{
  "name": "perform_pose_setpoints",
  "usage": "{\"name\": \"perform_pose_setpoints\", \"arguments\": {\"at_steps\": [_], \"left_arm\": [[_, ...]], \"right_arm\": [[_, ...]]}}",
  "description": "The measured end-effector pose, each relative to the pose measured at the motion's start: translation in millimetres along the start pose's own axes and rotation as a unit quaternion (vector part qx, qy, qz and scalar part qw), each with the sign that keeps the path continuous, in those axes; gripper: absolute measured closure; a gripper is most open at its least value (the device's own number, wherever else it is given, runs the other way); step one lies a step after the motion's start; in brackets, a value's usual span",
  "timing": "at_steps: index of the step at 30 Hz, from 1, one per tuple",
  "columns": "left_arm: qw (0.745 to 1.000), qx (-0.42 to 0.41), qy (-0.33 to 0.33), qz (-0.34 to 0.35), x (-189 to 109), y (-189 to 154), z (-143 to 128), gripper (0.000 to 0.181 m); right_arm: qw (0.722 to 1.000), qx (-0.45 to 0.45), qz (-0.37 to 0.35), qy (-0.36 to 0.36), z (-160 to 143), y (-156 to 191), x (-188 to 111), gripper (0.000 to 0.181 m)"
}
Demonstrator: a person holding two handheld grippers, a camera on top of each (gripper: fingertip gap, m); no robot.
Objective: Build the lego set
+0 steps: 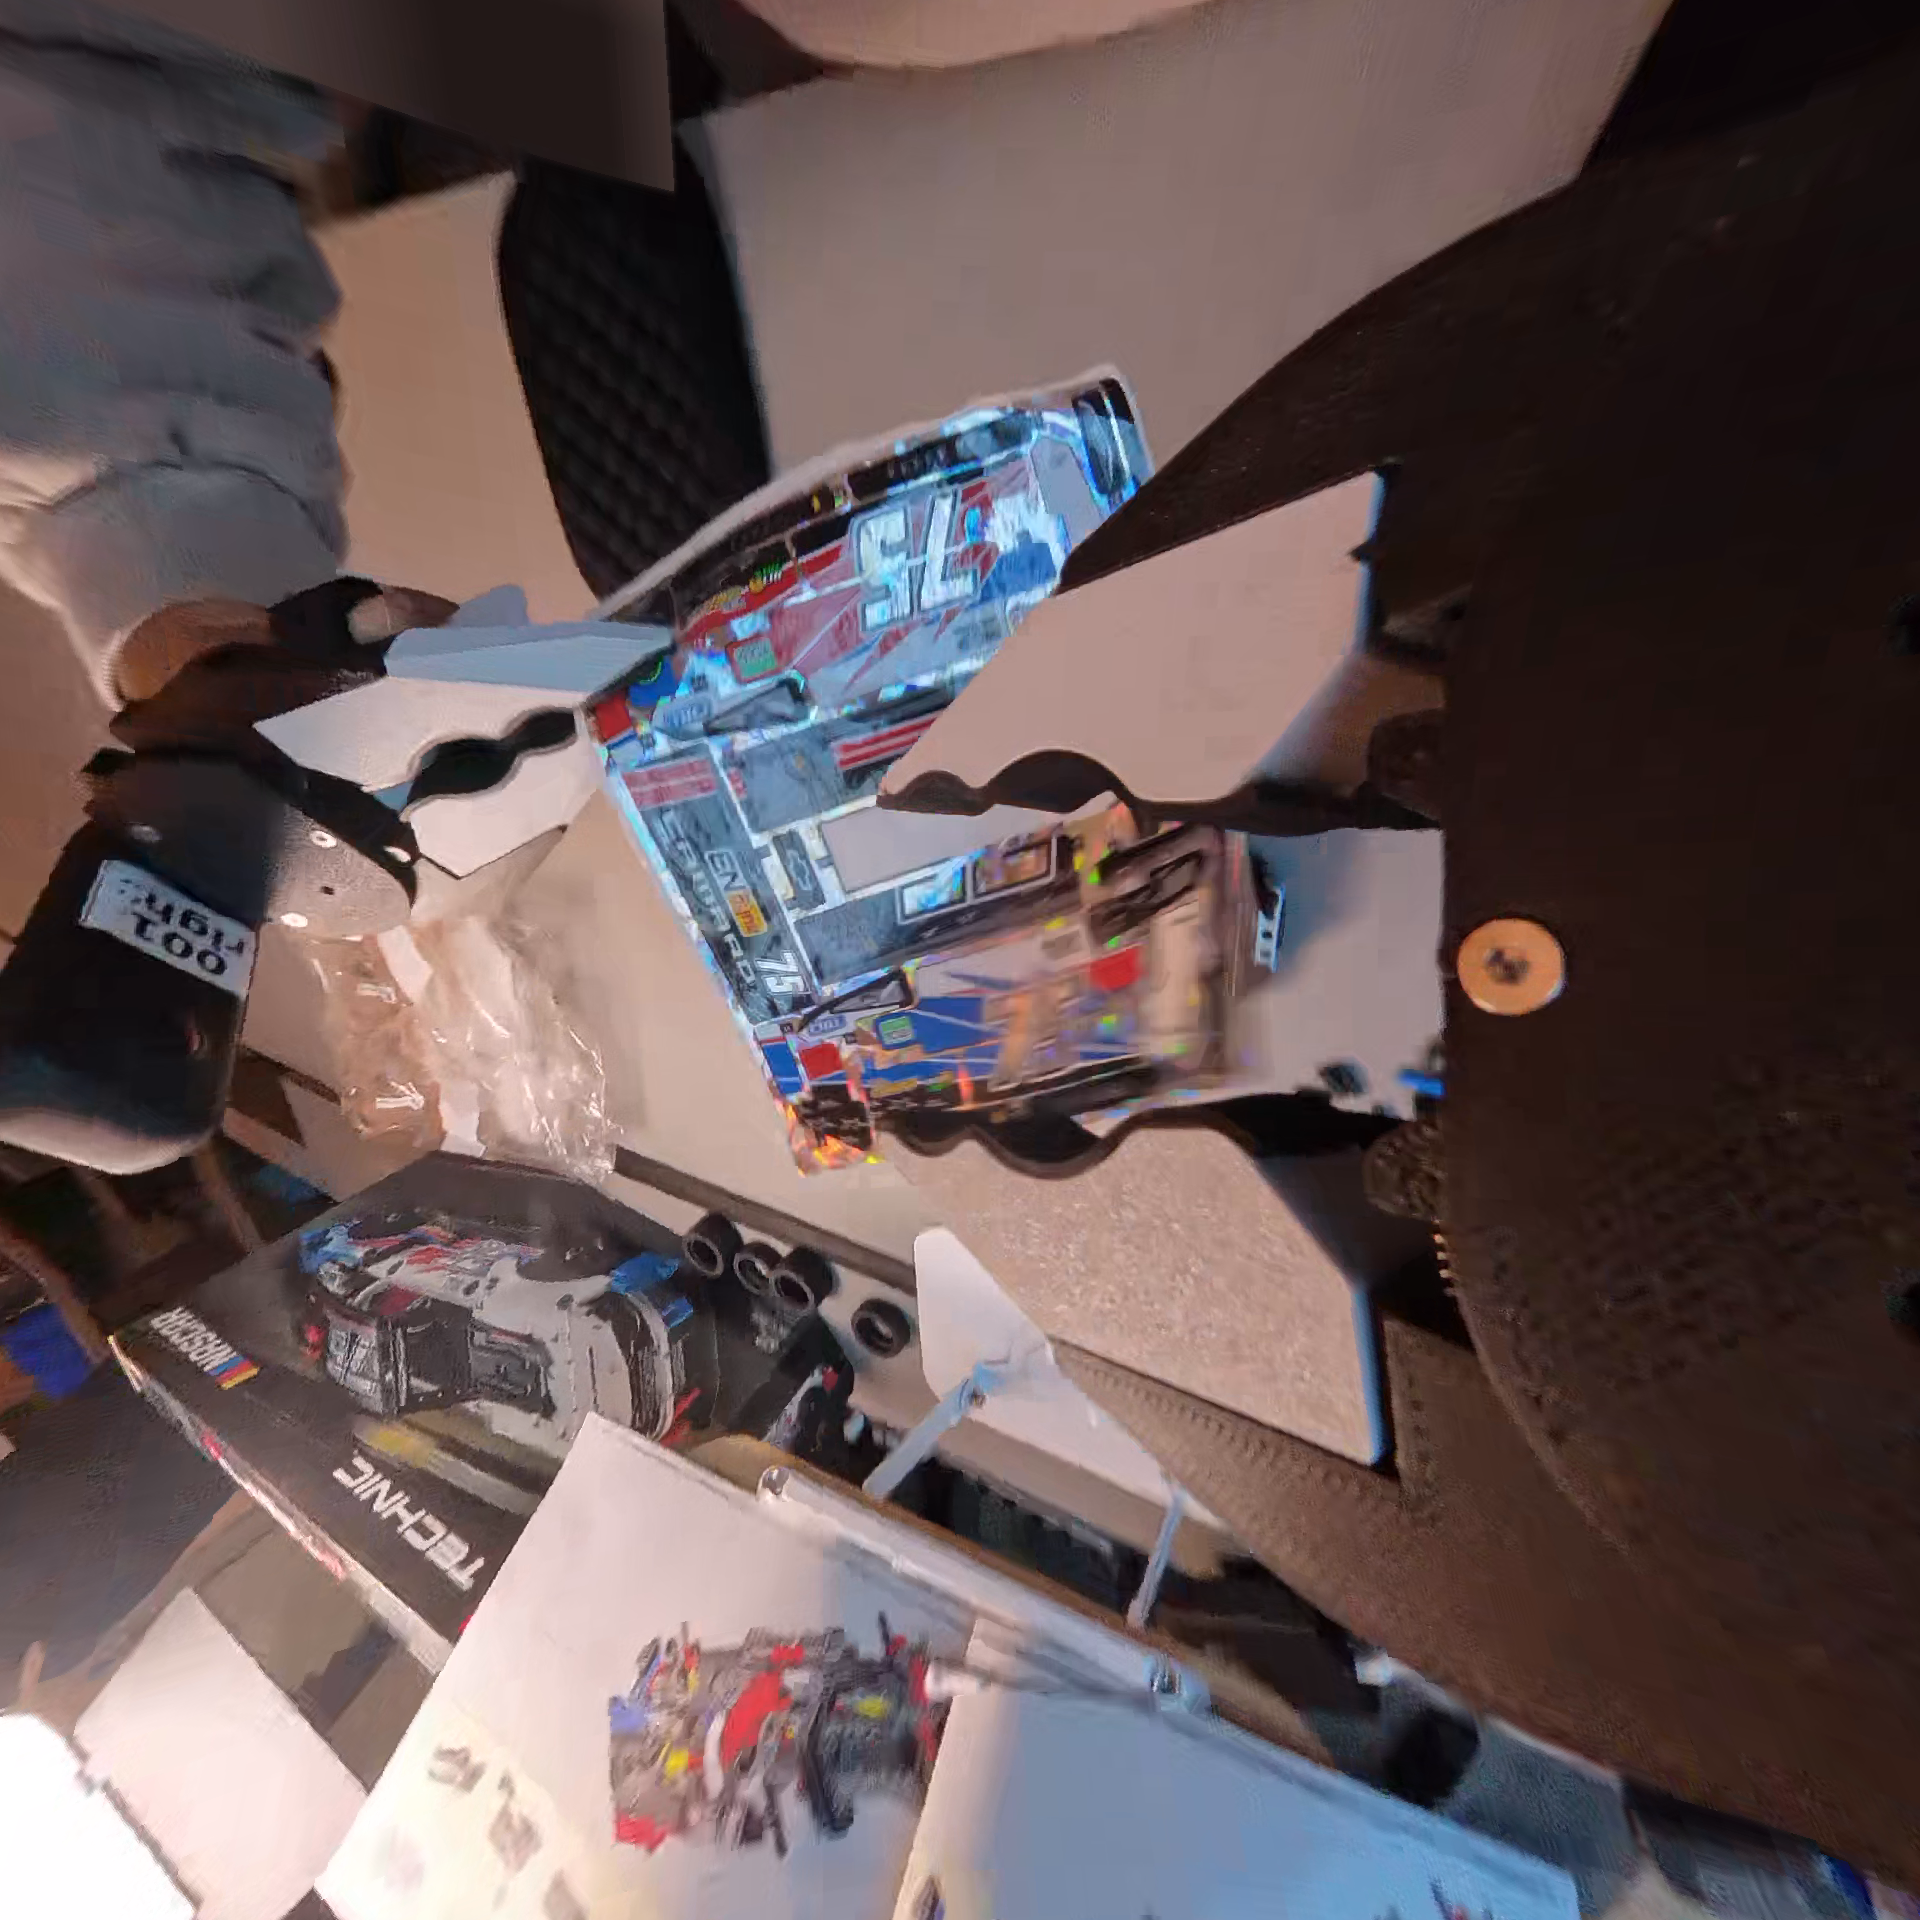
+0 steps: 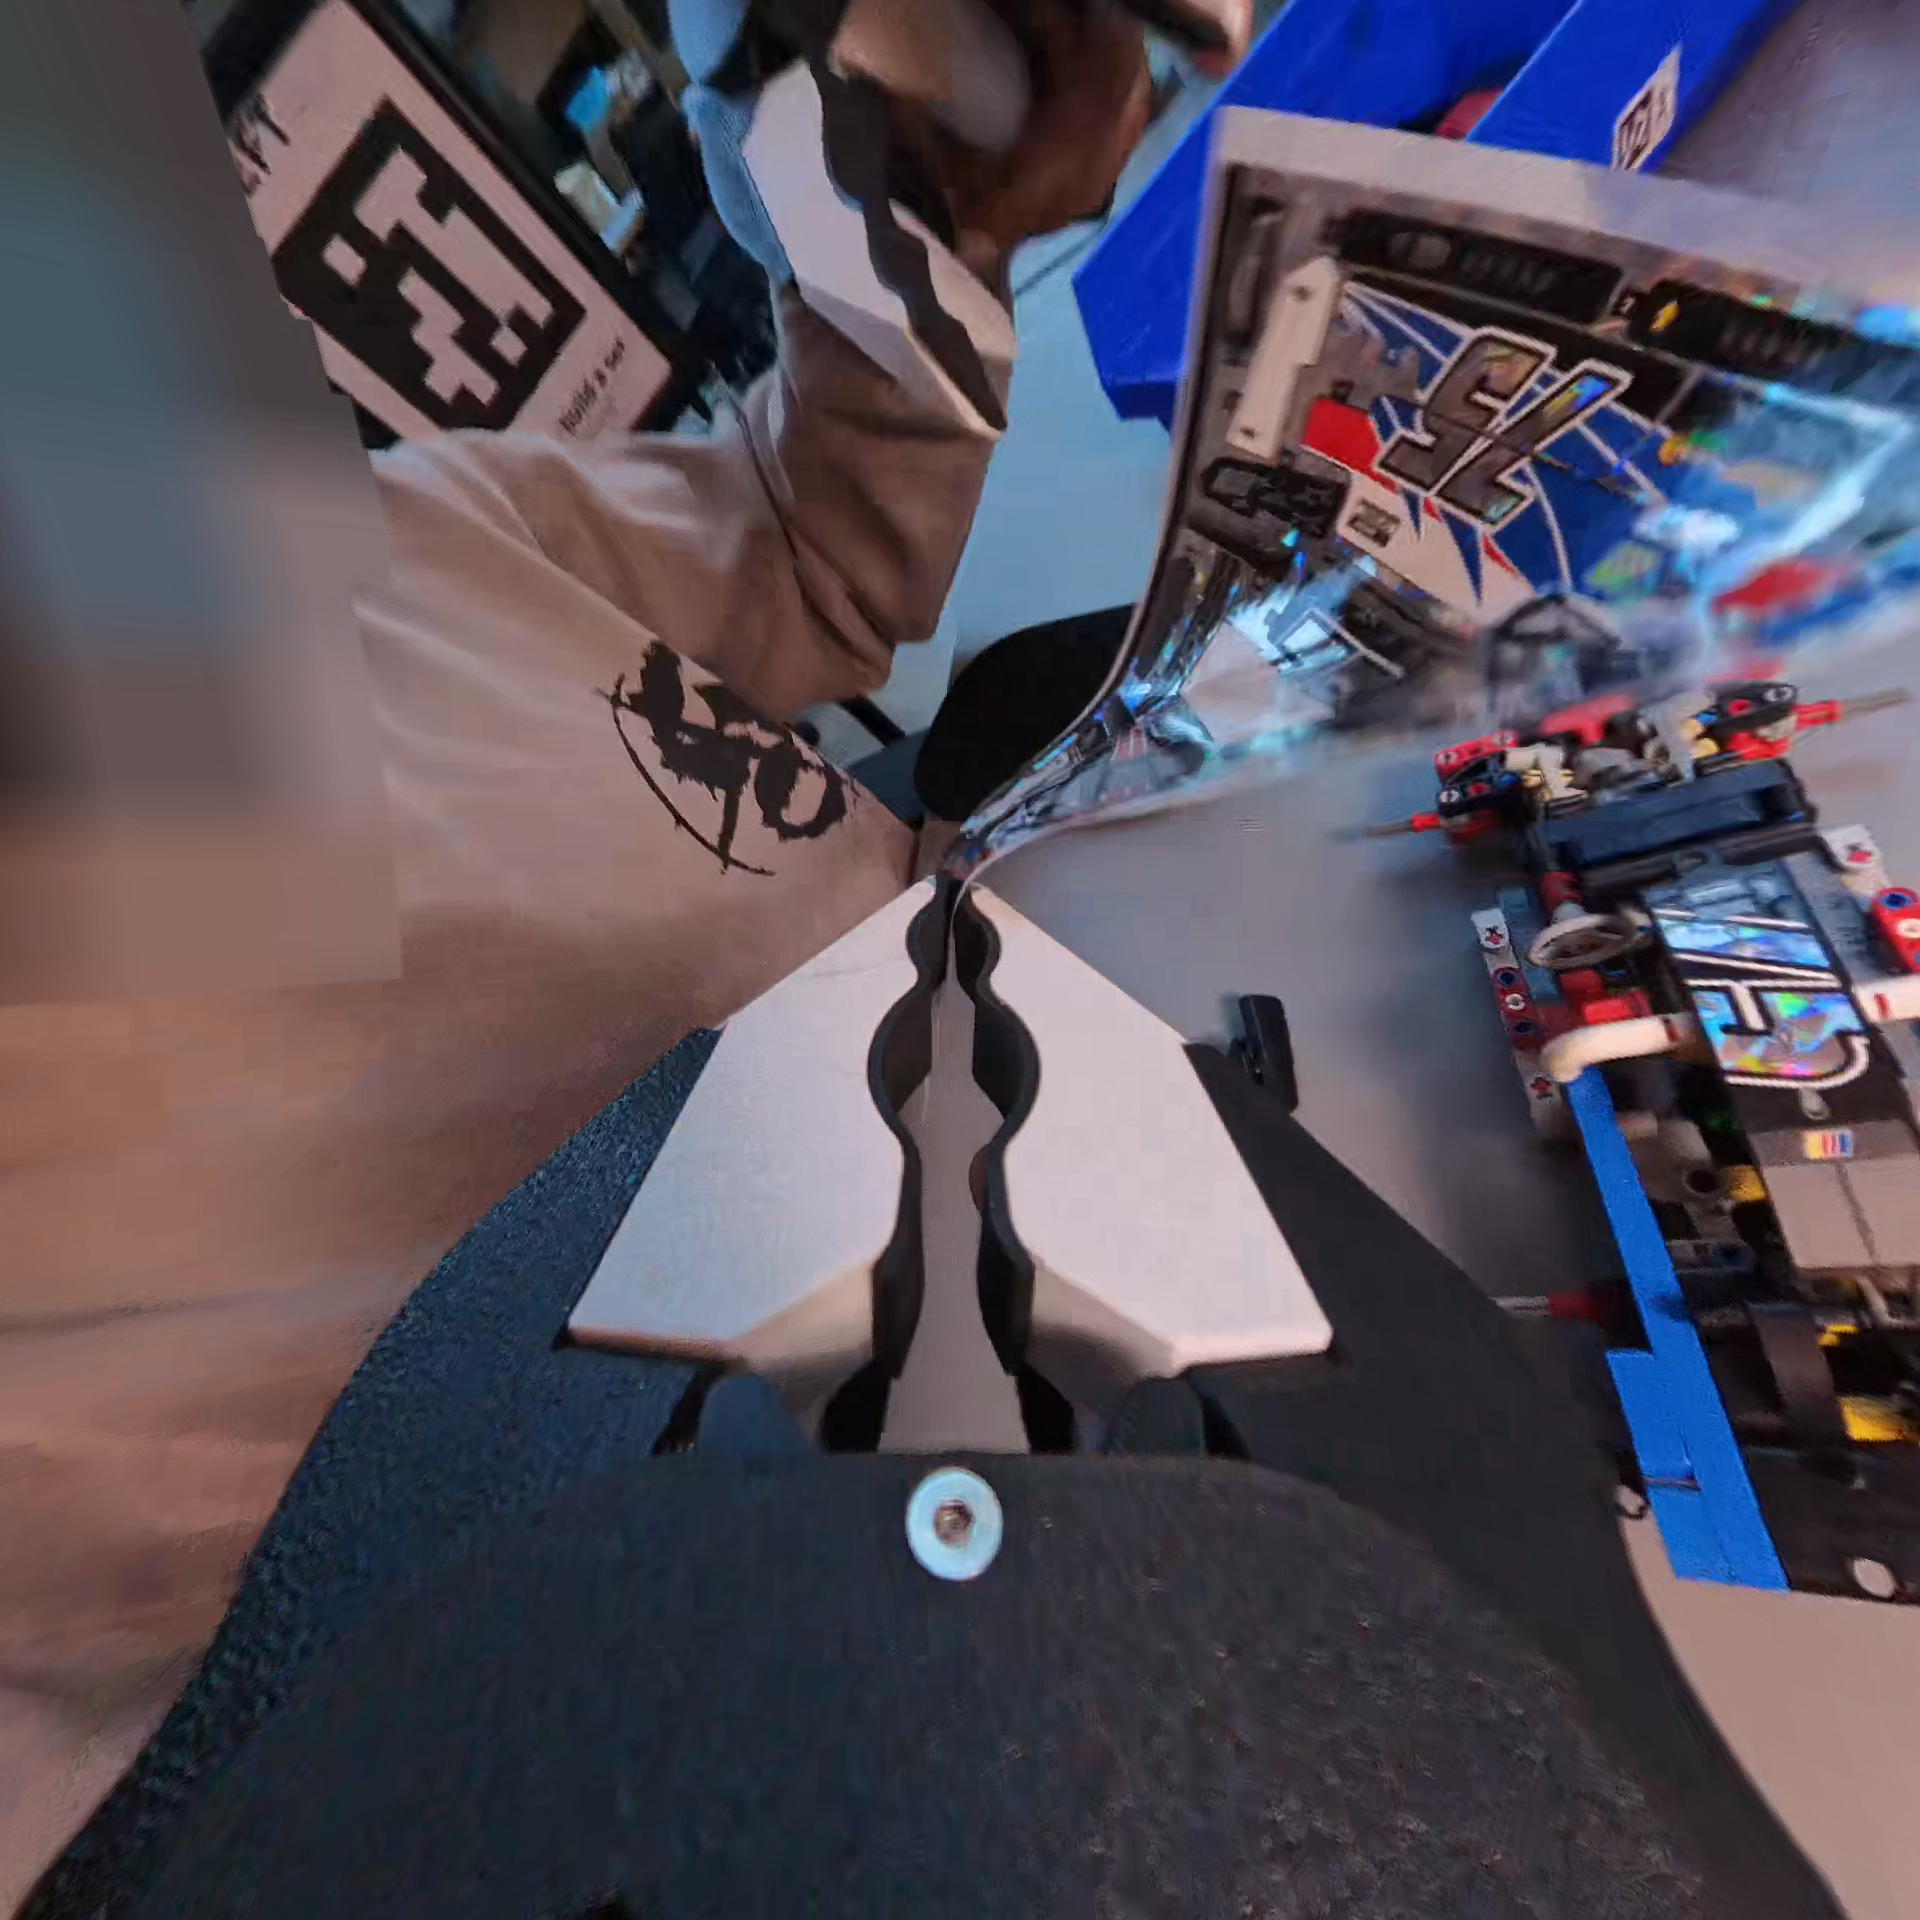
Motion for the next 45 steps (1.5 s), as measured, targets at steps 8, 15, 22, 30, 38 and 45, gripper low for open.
{"name": "perform_pose_setpoints", "arguments": {"at_steps": [8, 15, 22, 30, 38, 45], "left_arm": [[0.986, 0.039, 0.08, -0.138, 15.2, -13.2, 24.1, 0.124], [0.951, 0.097, 0.058, -0.288, 43.7, -78.8, 10.3, 0.134], [0.899, -0.011, 0.037, -0.437, 23.5, -98.9, 5.6, 0.158], [0.914, -0.153, 0.004, -0.376, 33.2, -85.3, -2.0, 0.169], [0.901, -0.31, -0.034, -0.301, 40.3, -64.9, -19.6, 0.181], [0.872, -0.435, -0.116, -0.19, 36.4, -33.9, -45.8, 0.181]], "right_arm": [[0.986, -0.029, 0.049, 0.159, -7.6, 9.2, 14.7, 0.181], [0.954, -0.094, 0.154, 0.24, -4.0, 36.5, 32.3, 0.181], [0.96, -0.093, 0.164, 0.207, 4.0, 21.1, 23.0, 0.181], [0.965, -0.073, 0.151, 0.204, -1.5, 1.4, 27.3, 0.181], [0.984, -0.132, -0.044, 0.113, 32.7, -39.2, 17.3, 0.162], [0.888, -0.345, -0.304, -0.002, 45.8, -0.8, 10.5, 0.152]]}}
Point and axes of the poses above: each gripper's, where its closed fingertips meet, x out along the fingers, z out of its top, y = z × x across the jaws, the point moved 4 cm from there along -x, back along the fingers, and after that the axes turned 13 degrees about z, right-handed, at the moved point
